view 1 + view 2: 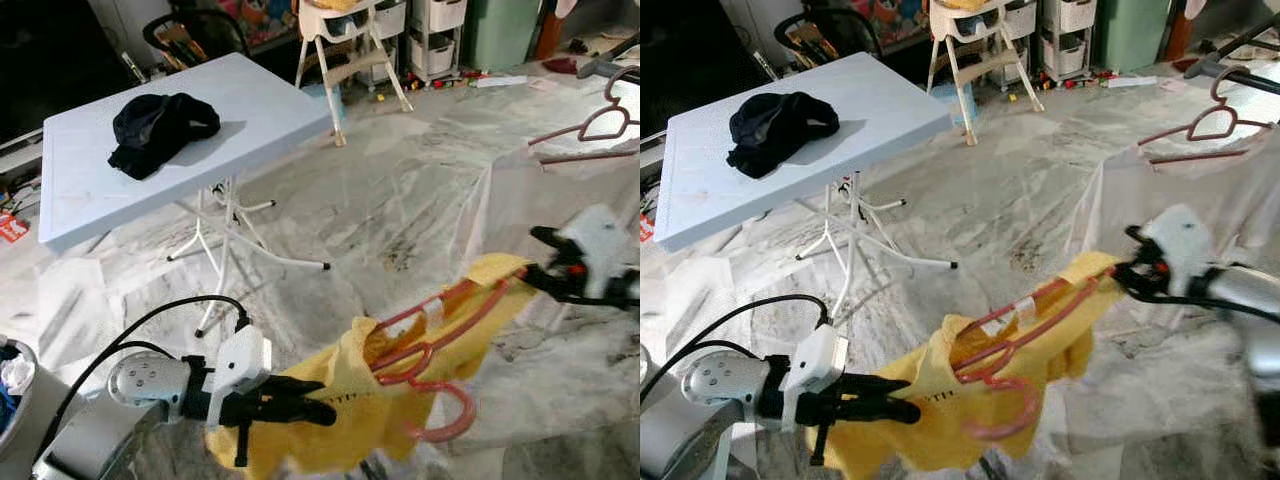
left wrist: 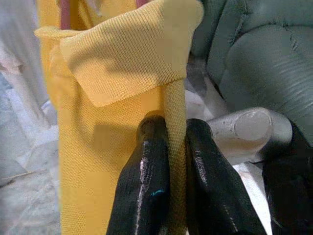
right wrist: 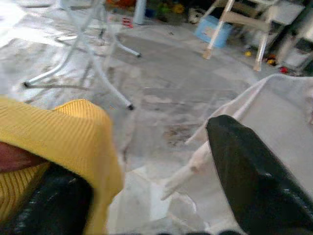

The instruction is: Hang hanger

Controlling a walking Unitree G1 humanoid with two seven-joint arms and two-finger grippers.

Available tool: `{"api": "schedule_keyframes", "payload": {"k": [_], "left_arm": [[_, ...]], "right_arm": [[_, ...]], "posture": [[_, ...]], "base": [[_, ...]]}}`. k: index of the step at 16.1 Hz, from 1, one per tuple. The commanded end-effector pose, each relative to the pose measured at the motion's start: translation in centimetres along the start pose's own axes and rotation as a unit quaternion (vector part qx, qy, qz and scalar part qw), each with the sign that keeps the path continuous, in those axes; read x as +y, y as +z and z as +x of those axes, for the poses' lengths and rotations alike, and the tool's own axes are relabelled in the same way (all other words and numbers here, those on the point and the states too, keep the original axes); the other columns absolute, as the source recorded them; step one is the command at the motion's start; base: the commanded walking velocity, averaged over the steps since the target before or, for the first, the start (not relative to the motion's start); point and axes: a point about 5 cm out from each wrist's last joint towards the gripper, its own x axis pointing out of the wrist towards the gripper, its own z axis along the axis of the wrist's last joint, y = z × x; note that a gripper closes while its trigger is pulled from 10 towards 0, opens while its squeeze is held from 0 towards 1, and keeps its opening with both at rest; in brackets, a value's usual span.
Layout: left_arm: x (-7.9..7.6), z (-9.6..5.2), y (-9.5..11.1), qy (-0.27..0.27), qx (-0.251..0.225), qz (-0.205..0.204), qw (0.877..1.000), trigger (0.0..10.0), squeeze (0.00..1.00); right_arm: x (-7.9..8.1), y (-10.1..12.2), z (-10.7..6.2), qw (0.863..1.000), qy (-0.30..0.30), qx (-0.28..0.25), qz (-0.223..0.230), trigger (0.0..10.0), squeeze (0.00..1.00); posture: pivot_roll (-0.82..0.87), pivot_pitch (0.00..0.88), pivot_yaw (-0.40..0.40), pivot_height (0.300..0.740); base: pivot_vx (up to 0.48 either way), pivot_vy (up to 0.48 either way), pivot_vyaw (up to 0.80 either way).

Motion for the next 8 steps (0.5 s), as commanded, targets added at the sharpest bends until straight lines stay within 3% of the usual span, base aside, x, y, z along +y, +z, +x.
{"api": "schedule_keyframes", "payload": {"k": [1,3,5,6,8], "left_arm": [[0.6,0.1,1.0,0.019,-0.017,0.016,1.0,0.0,0.0],[1.1,0.4,1.2,0.038,-0.026,0.026,0.999,0.0,0.0],[2.7,0.7,1.7,0.103,-0.043,0.047,0.993,0.0,0.0],[3.0,0.7,1.8,0.114,-0.048,0.049,0.991,0.0,0.0],[3.9,1.1,2.3,0.147,-0.078,0.039,0.985,0.0,0.0]], "right_arm": [[3.3,1.7,1.5,0.992,0.119,-0.043,-0.012,10.0,1.0],[5.4,2.0,0.2,0.979,0.203,-0.016,-0.03,10.0,1.0],[6.9,1.9,-0.3,0.965,0.253,0.012,-0.067,10.0,1.0],[7.2,2.0,-0.4,0.962,0.262,0.016,-0.074,10.0,1.0],[9.2,3.1,-0.1,0.945,0.317,-0.001,-0.082,10.0,1.0]], "posture": [[-0.11,0.059,0.178,0.74],[-0.12,0.058,0.175,0.74],[-0.13,0.059,0.176,0.74],[-0.13,0.059,0.176,0.74],[-0.13,0.058,0.178,0.74]], "base": [[0.0,0.0,0.0],[0.0,0.0,0.0],[0.0,0.0,0.0],[0.0,0.0,0.0],[0.0,0.0,0.0]]}}
